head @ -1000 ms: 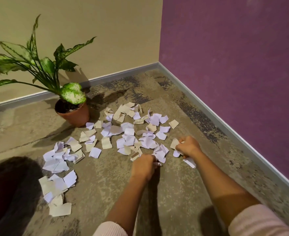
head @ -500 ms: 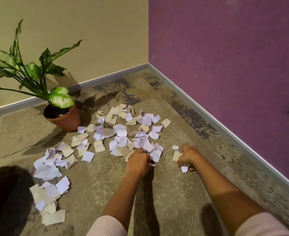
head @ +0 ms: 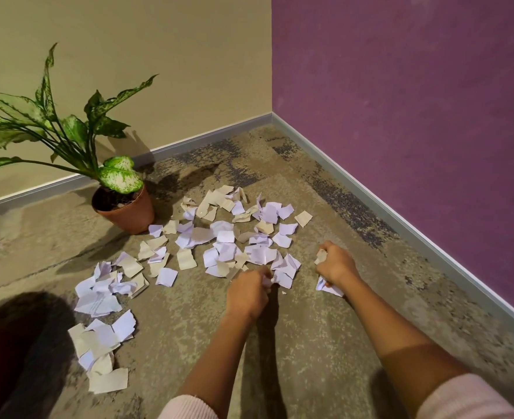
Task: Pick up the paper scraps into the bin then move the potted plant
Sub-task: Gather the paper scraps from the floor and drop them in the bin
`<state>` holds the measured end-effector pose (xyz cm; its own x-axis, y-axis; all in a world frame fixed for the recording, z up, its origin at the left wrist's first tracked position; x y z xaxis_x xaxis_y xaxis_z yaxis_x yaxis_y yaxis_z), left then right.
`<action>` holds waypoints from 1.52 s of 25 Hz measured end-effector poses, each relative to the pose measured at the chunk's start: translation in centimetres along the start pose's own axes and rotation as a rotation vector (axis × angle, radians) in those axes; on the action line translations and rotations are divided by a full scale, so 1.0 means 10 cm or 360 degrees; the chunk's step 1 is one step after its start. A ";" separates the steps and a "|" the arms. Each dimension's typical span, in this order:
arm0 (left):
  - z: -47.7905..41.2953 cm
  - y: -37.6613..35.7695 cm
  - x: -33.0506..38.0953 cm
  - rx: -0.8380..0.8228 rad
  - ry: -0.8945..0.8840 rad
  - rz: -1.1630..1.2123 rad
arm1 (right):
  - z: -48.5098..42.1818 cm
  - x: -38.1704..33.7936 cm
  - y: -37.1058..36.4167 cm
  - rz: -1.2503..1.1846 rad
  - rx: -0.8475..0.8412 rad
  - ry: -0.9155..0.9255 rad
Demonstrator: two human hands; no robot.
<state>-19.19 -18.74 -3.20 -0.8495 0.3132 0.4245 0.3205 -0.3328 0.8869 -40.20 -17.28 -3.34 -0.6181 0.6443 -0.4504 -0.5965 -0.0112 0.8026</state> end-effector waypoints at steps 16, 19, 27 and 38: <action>-0.15 -0.16 0.28 -0.0408 0.0100 0.0011 | 0.07 0.19 0.17 0.0190 -0.0315 -0.0118; -0.18 -0.14 0.29 -0.0419 0.0122 -0.0020 | 0.13 0.26 0.10 0.0431 -0.0380 -0.0114; -0.21 -0.11 0.32 -0.0150 0.0044 -0.0135 | 0.11 0.27 0.08 0.0370 -0.0221 -0.0022; -0.10 -0.05 0.17 -0.0003 -0.0018 -0.0062 | 0.14 -0.26 -0.14 0.0001 -0.0099 0.0381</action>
<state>-21.19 -18.93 -3.10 -0.8565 0.3359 0.3918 0.2865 -0.3220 0.9024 -37.01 -17.85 -2.73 -0.7178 0.4448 -0.5356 -0.6218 -0.0634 0.7806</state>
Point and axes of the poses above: each hand's wrist, its own z-axis away from the middle knuckle, its own y-axis out of the back of the hand, x = y × z, the point moved 2 cm from there along -z, towards the middle knuckle, and after that the axes turned 2 degrees about -y, right-handed, at the moved point
